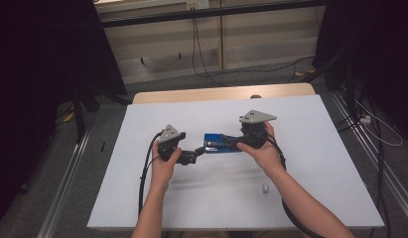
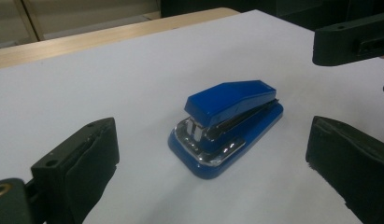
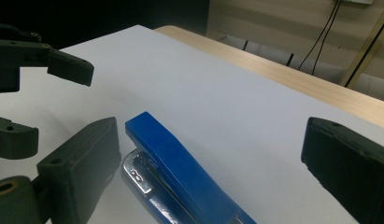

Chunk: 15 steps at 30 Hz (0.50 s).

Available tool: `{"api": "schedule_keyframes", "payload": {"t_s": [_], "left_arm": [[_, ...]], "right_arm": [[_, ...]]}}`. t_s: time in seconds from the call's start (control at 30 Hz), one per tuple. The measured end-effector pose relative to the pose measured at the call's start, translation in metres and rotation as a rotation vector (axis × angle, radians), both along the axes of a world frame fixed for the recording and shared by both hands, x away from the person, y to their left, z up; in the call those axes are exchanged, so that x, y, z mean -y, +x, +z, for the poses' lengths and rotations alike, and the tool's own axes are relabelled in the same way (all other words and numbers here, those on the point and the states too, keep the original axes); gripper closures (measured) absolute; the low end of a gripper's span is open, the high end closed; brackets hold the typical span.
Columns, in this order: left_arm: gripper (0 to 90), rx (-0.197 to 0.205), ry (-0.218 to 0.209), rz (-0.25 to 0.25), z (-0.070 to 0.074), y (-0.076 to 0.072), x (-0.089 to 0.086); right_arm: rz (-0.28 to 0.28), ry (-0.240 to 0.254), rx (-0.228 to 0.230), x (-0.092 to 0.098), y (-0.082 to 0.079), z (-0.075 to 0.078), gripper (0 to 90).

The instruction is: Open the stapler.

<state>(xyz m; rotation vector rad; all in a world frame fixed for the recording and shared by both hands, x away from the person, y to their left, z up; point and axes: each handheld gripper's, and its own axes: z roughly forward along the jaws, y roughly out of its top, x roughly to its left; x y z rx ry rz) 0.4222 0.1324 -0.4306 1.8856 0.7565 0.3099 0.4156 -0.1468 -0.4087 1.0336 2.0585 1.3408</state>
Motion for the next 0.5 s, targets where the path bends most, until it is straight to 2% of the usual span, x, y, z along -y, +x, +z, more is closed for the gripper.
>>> {"api": "schedule_keyframes", "payload": {"t_s": [0.1, 0.17, 0.4, 0.5], "left_arm": [[2.7, -0.018, 0.004, -0.003, -0.002, 0.001, -0.001], [2.8, -0.021, 0.008, 0.001, -0.004, 0.002, 0.000], [3.3, -0.028, 0.007, -0.003, -0.006, 0.005, 0.000], [4.1, -0.042, 0.011, -0.005, -0.010, 0.007, 0.001]], "right_arm": [[0.007, -0.004, -0.004, -0.004, 0.002, -0.001, 4.8], [0.020, -0.006, -0.005, -0.010, 0.004, -0.002, 8.3], [0.033, -0.015, -0.015, -0.019, 0.008, -0.007, 9.8], [0.034, 0.011, -0.029, -0.022, 0.012, -0.010, 12.4]]}}
